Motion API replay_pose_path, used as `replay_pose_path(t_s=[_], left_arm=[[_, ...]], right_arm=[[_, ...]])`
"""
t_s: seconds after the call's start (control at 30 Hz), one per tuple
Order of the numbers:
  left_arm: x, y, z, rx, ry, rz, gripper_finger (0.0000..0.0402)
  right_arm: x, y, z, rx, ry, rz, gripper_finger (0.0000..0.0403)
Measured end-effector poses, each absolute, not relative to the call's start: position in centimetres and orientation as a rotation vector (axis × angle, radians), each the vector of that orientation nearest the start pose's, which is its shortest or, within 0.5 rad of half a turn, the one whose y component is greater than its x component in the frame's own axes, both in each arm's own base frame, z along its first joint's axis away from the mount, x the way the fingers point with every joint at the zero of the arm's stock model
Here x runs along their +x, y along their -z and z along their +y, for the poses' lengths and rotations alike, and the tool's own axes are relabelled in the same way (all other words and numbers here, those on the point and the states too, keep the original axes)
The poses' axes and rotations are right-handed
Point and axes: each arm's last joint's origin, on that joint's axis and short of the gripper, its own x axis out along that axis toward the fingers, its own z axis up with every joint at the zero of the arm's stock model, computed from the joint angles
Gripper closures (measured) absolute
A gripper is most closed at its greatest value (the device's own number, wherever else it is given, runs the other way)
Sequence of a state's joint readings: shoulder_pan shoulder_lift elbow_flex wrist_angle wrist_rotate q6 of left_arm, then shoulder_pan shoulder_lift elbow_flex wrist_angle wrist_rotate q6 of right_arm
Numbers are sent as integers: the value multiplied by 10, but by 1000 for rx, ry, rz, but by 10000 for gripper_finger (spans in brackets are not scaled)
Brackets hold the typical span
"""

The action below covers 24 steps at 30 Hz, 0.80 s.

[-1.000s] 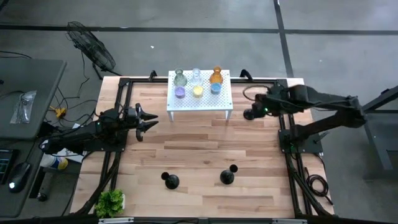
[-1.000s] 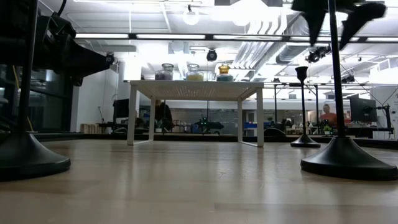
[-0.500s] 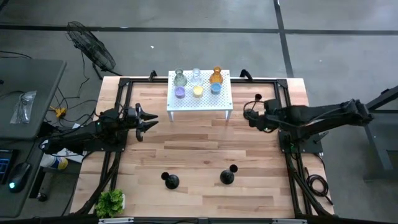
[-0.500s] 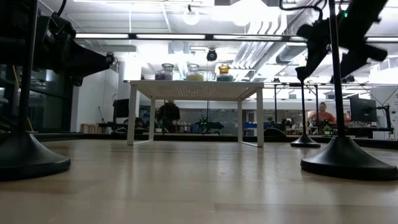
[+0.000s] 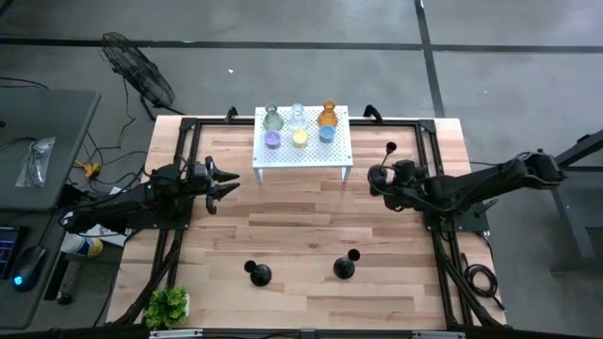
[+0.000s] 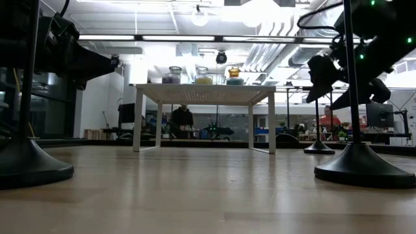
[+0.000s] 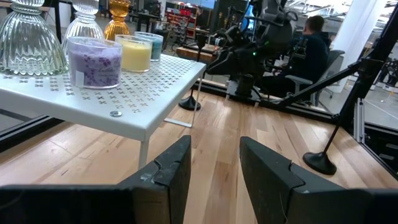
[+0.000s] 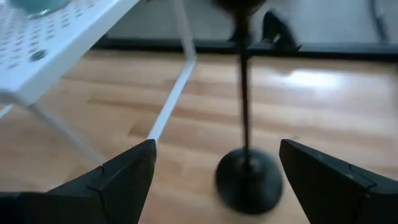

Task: Pick & Place candle stick holders
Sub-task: Put the top right black candle holder on the shelf

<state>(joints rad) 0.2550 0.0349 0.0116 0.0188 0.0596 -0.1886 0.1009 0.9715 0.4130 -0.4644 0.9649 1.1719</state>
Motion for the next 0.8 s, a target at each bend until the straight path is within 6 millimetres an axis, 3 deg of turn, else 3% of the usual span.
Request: replay_pose_path(t_s=[0.23,0.57,0.8], left_arm=[[96,-167,23,-188,-195,-14,268],[96,-167,23,-189,-195,-14,268],[96,-167,23,-189,-195,-14,268]], right_arm=[[153,-162,-12,336,1195,302,69],[160,-150,-18,321,1202,268,69],[165,-152,-28,282,1330,147,69]])
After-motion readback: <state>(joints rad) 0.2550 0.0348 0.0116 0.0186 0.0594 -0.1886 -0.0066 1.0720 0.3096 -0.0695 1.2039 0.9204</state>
